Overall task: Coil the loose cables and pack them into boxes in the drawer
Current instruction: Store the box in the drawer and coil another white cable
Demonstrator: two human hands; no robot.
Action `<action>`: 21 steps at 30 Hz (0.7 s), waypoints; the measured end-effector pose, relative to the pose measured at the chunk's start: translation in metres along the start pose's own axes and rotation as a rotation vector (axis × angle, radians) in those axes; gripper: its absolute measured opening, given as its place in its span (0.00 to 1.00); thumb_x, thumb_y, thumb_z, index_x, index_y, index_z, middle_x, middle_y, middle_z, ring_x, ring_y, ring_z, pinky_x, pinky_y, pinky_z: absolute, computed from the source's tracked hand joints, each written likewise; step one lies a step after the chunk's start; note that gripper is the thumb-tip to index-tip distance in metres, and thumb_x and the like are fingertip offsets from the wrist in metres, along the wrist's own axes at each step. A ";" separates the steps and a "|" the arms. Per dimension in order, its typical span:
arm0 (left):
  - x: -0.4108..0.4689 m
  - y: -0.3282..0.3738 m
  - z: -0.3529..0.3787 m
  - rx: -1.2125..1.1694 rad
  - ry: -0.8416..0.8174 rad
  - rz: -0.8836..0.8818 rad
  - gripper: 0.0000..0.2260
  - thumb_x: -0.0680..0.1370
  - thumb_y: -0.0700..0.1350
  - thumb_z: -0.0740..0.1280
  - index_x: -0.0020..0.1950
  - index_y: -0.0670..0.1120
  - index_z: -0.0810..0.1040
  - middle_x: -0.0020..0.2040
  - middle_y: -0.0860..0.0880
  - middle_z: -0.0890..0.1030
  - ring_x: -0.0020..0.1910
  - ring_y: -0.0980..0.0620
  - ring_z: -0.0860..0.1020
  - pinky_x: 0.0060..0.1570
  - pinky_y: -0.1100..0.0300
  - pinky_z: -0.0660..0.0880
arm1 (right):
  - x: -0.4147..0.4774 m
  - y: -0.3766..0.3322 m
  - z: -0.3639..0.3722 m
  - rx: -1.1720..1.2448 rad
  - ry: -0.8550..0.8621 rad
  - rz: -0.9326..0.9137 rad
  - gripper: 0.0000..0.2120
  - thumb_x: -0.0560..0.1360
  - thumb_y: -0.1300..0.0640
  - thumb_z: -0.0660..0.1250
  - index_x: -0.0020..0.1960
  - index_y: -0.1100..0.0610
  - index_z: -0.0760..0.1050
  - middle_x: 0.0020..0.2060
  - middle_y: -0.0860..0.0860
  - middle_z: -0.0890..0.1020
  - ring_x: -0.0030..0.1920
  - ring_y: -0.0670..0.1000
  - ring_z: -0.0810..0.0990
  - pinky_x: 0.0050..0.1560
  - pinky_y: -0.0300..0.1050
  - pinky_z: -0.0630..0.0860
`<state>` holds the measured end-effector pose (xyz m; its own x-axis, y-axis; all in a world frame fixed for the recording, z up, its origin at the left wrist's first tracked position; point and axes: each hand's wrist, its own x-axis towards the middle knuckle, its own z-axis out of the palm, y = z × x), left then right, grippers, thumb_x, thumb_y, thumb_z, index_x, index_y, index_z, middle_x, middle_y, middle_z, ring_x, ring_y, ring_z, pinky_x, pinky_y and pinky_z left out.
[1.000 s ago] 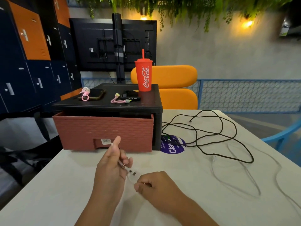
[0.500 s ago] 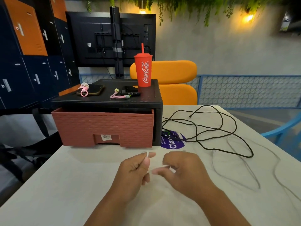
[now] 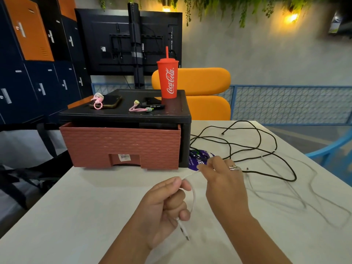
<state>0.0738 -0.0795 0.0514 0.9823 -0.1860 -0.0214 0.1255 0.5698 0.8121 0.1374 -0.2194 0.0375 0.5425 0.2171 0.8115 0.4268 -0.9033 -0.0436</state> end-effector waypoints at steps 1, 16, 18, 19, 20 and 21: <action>0.000 0.001 0.001 -0.042 0.003 -0.002 0.09 0.68 0.45 0.64 0.32 0.42 0.80 0.20 0.55 0.57 0.16 0.60 0.56 0.21 0.64 0.67 | -0.003 -0.004 0.002 0.035 -0.033 0.017 0.15 0.58 0.69 0.58 0.36 0.56 0.80 0.31 0.51 0.77 0.28 0.55 0.74 0.29 0.40 0.64; 0.014 0.022 -0.038 -0.531 0.209 0.325 0.23 0.65 0.41 0.73 0.58 0.36 0.75 0.22 0.53 0.63 0.18 0.59 0.64 0.46 0.54 0.81 | -0.020 -0.033 0.002 0.520 -0.580 -0.077 0.17 0.73 0.43 0.47 0.43 0.52 0.69 0.34 0.49 0.74 0.37 0.54 0.71 0.38 0.47 0.68; 0.016 0.020 -0.029 -0.425 0.319 0.353 0.15 0.78 0.42 0.59 0.61 0.37 0.71 0.23 0.53 0.65 0.20 0.59 0.67 0.53 0.54 0.79 | -0.021 -0.032 0.002 0.544 -0.592 -0.098 0.14 0.73 0.44 0.49 0.40 0.51 0.67 0.36 0.51 0.76 0.38 0.55 0.72 0.38 0.47 0.68; 0.016 0.018 -0.026 -0.367 0.349 0.374 0.14 0.80 0.42 0.55 0.63 0.38 0.71 0.24 0.53 0.67 0.21 0.59 0.69 0.53 0.54 0.77 | -0.022 -0.033 0.002 0.549 -0.600 -0.117 0.12 0.73 0.45 0.49 0.39 0.50 0.66 0.35 0.52 0.75 0.37 0.55 0.71 0.38 0.47 0.68; 0.017 0.016 -0.023 -0.296 0.371 0.405 0.14 0.81 0.42 0.54 0.64 0.38 0.70 0.24 0.52 0.69 0.24 0.58 0.71 0.53 0.55 0.75 | -0.023 -0.034 0.001 0.553 -0.606 -0.145 0.11 0.74 0.45 0.50 0.38 0.50 0.65 0.35 0.52 0.75 0.37 0.55 0.71 0.37 0.46 0.67; 0.017 0.014 -0.022 -0.203 0.396 0.441 0.14 0.82 0.41 0.54 0.64 0.39 0.71 0.25 0.51 0.71 0.27 0.56 0.74 0.52 0.56 0.73 | -0.023 -0.034 0.000 0.555 -0.614 -0.167 0.11 0.75 0.46 0.51 0.38 0.49 0.64 0.35 0.52 0.75 0.37 0.55 0.70 0.36 0.45 0.66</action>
<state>0.0954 -0.0568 0.0492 0.9196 0.3902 0.0446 -0.3181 0.6733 0.6674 0.1104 -0.1936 0.0205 0.6693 0.6393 0.3786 0.7428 -0.5636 -0.3614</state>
